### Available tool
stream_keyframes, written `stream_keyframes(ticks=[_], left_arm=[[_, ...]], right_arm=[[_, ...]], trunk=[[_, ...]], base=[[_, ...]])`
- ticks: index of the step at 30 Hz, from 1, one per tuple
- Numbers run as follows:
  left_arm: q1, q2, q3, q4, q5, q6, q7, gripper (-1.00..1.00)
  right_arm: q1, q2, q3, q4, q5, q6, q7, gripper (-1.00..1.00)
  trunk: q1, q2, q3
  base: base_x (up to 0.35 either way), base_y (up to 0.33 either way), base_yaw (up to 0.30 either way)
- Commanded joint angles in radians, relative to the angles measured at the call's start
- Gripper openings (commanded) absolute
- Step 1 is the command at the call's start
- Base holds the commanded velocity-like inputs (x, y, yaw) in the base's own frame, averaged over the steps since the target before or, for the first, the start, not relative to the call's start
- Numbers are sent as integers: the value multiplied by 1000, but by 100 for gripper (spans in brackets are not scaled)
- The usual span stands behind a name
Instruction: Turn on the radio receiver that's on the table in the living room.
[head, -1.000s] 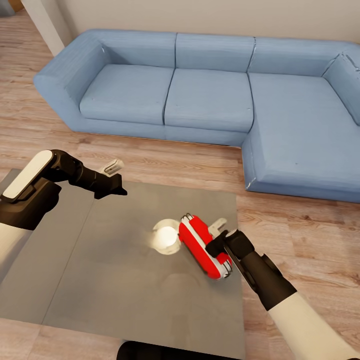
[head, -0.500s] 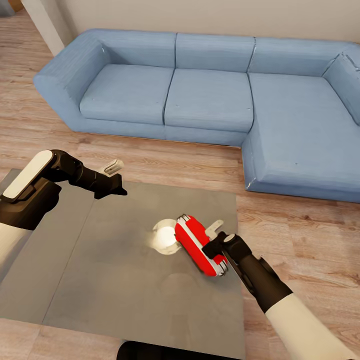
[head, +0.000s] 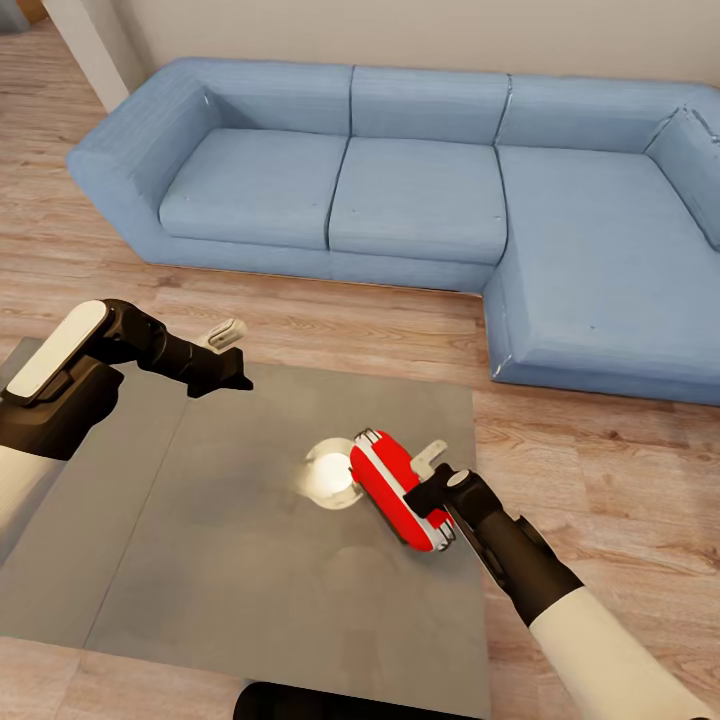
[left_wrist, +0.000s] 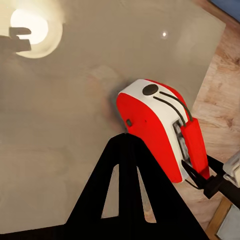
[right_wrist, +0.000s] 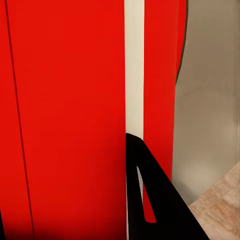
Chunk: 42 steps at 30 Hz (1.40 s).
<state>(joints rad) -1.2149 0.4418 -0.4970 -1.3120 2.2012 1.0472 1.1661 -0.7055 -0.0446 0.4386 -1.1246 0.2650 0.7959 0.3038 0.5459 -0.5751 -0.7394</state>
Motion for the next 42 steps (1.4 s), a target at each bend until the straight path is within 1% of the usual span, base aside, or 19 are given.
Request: stream_keyframes(ticks=[1, 3, 7, 8, 9, 11, 17, 22, 30, 31, 42], left_arm=[[0, 0, 0, 0, -1, 0, 0, -100], [0, 0, 0, 0, -3, 0, 0, -100], [1, 5, -1, 2, -8, 0, -1, -100], [1, 6, -1, 2, -8, -1, -1, -100], [1, 10, -1, 3, -9, 0, -1, -100], [1, 17, -1, 4, -9, -1, 0, -100], [2, 20, -2, 5, -9, 0, -2, -100], [2, 20, -2, 5, -9, 0, -2, -100], [2, 20, -2, 5, -9, 0, -2, -100], [2, 20, -2, 5, -9, 0, -2, -100], [2, 19, -2, 5, -9, -1, -1, -100]], right_arm=[[0, 0, 0, 0, -3, 0, 0, -100], [0, 0, 0, -1, -3, 1, 0, -100], [-1, -23, 3, -23, -13, 23, 22, -100], [-1, -17, 2, -28, -14, 28, 27, -100], [-1, -12, 2, -22, -5, 19, 20, -100], [0, 0, 2, -11, -23, 9, 9, -100], [0, 33, 2, 22, -27, -27, -17, -100], [0, 37, 2, 51, -25, -47, -37, -100], [0, 44, 3, 59, -35, -94, -84, -100], [0, 44, 3, 60, -35, -118, -268, -100], [-1, 45, 3, 63, -33, -122, -273, -100]], trunk=[[0, 0, 0], [0, 0, 0], [0, 0, 0], [0, 0, 0], [0, 0, 0], [0, 0, 0], [0, 0, 0], [0, 0, 0], [0, 0, 0], [0, 0, 0], [0, 0, 0]], base=[[0, 0, 0], [0, 0, 0], [0, 0, 0], [0, 0, 0], [0, 0, 0], [0, 0, 0], [0, 0, 0], [0, 0, 0], [0, 0, 0], [0, 0, 0], [0, 0, 0]])
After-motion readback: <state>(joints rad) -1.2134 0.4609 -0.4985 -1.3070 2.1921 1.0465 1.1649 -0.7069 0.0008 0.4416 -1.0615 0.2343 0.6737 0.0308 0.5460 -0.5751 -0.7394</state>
